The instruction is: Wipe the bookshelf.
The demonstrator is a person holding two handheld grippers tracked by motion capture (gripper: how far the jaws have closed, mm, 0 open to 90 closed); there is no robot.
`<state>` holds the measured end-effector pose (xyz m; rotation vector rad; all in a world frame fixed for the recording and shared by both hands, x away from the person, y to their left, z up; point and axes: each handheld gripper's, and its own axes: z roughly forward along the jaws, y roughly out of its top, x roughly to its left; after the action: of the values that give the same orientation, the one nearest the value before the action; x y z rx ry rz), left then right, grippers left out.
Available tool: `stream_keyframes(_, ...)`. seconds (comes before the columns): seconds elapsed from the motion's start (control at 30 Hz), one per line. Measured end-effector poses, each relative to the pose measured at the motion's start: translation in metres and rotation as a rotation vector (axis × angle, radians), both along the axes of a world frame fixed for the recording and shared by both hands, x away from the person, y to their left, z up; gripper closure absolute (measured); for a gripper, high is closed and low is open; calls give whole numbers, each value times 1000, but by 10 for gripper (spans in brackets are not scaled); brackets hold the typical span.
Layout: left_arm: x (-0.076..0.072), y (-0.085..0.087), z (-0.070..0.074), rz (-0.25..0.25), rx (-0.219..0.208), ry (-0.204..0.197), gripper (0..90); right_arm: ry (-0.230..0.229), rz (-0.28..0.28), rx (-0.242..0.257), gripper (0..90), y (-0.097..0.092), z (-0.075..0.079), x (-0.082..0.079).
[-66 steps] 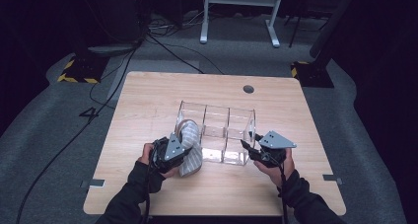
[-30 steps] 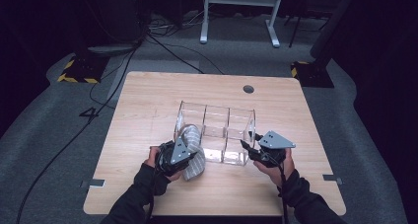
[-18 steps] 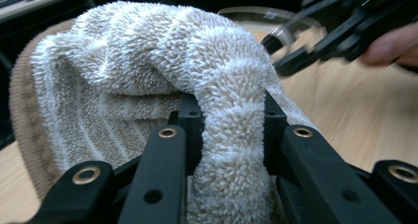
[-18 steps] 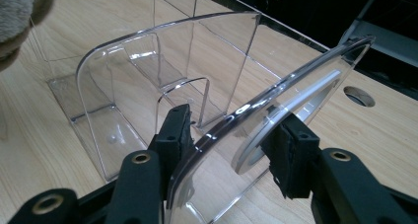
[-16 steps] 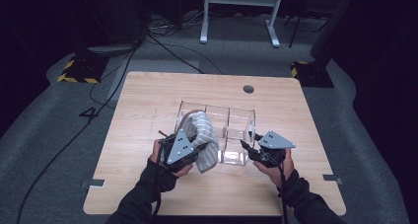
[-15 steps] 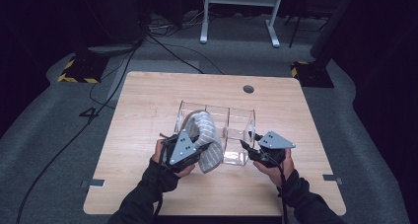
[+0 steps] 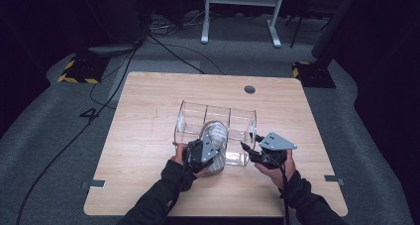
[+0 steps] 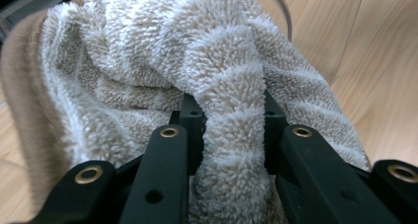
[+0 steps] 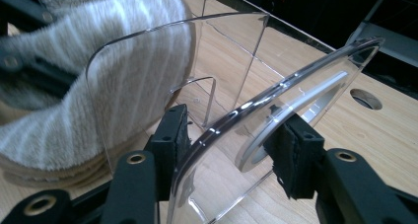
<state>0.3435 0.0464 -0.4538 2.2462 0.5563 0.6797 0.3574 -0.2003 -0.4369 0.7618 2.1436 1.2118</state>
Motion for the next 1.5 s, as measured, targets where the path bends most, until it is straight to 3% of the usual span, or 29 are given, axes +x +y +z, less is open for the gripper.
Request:
stream_keyframes(0.23, -1, -4, -18, -7, 54, 42, 734, -5, -1, -4, 523, 0, 0, -1)
stream_keyframes(0.33, 0, -4, -24, -8, 51, 59, 736, -5, -1, -4, 521, 0, 0, -1)
stream_keyframes(0.47, 0, -4, -22, -9, 47, 48, 736, -8, 1, -5, 517, 0, -1, -2)
stream_keyframes(0.67, -1, -3, -2, 5, 9, -11, 737, -5, 5, 4, 513, 0, -1, -3)
stream_keyframes(0.8, 0, 3, 23, 1, -92, -40, 737, -4, 9, 4, 512, 0, -1, -4)
stream_keyframes(0.9, -1, 10, 47, 1, -155, -99, 736, -7, 6, 3, 512, 0, -1, -4)
stream_keyframes(1.03, 3, 16, 61, 20, -174, -125, 735, -12, 6, -1, 510, 1, -1, -5)
stream_keyframes(1.2, 3, 13, 46, 11, -138, -95, 735, -17, 5, -8, 509, 2, -2, -6)
stream_keyframes(1.3, -3, 6, 30, -11, -56, -80, 735, -20, 4, -8, 509, 2, -2, -6)
stream_keyframes(1.43, -5, 6, 9, -17, -40, -11, 736, -22, 4, -9, 509, 2, -2, -6)
stream_keyframes(1.5, -6, 4, -1, -23, -10, 20, 736, -23, 1, -9, 509, 2, -2, -6)
